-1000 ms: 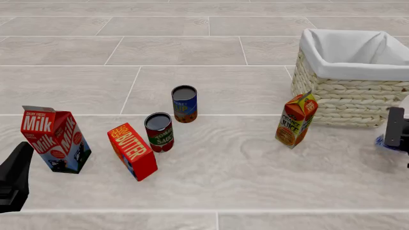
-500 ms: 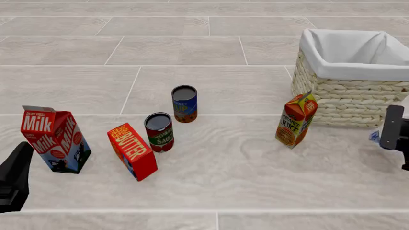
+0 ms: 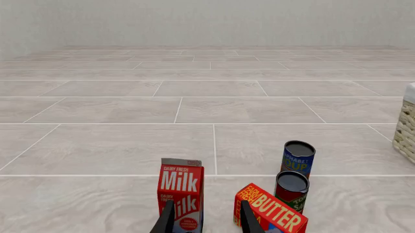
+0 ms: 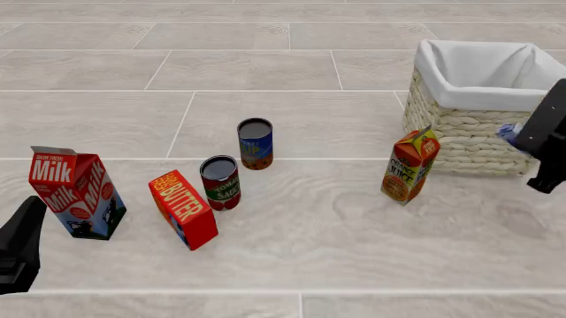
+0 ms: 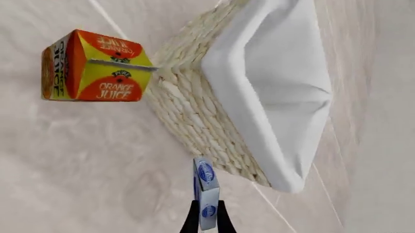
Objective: Pick the cream cheese and place it in the basket.
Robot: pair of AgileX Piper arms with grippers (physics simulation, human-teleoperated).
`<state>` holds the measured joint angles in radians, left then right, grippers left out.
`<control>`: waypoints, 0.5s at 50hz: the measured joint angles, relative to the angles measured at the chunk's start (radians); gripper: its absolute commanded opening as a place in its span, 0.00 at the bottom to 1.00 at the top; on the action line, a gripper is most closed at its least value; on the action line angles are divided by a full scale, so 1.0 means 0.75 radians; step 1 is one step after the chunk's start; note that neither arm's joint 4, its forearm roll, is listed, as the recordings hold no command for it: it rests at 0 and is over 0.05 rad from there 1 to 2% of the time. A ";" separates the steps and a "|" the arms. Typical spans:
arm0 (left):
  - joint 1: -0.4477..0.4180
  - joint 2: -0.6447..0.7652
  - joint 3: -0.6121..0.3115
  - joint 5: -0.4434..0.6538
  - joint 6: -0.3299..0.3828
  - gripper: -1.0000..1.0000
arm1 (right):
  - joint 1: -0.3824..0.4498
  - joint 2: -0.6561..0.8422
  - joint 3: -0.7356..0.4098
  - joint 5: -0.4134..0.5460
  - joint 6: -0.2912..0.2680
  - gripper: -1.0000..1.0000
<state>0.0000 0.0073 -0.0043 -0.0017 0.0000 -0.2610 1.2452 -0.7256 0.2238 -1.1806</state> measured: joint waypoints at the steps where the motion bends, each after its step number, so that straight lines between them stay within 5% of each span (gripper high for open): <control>1: 0.000 0.000 0.000 0.000 0.000 1.00 | 0.013 -0.011 -0.011 0.008 0.029 0.00; 25: 0.000 0.000 0.000 0.000 0.000 1.00 | 0.223 -0.029 -0.444 0.131 0.881 0.00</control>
<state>0.0000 0.0073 -0.0043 -0.0017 0.0000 -0.0939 1.2232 -1.0585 0.3221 -0.5198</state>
